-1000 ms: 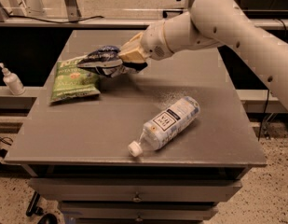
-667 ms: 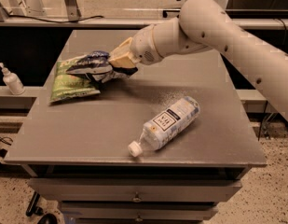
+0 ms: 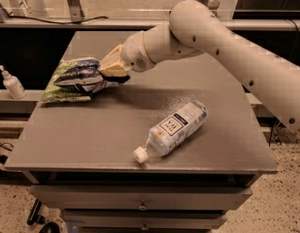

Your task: Move blue chip bag near green jalapeno chip bag

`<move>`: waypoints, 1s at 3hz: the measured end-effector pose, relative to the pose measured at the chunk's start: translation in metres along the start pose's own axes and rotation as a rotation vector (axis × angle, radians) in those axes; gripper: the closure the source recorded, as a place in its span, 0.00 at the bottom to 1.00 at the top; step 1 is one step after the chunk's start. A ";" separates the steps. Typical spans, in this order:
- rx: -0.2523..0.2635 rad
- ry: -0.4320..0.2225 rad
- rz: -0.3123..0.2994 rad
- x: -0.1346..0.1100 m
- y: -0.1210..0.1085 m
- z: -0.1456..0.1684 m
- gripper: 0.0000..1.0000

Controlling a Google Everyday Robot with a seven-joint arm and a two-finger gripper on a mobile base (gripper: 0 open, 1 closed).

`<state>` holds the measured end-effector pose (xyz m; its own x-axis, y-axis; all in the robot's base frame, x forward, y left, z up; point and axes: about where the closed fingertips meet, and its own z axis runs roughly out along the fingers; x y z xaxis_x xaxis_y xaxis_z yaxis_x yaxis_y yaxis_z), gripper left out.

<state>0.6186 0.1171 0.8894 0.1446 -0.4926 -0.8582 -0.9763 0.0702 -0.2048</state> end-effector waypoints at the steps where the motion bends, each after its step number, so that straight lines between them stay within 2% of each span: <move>1: -0.016 0.001 -0.026 -0.002 -0.001 0.002 0.36; 2: -0.023 0.006 -0.063 -0.004 -0.007 -0.004 0.12; 3: -0.027 0.010 -0.108 -0.005 -0.014 -0.018 0.00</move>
Offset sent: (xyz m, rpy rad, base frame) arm 0.0134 -0.0145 0.0158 -0.0346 -0.0837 0.0691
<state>0.6288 0.1030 0.9055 0.2475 -0.5048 -0.8270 -0.9591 -0.0066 -0.2830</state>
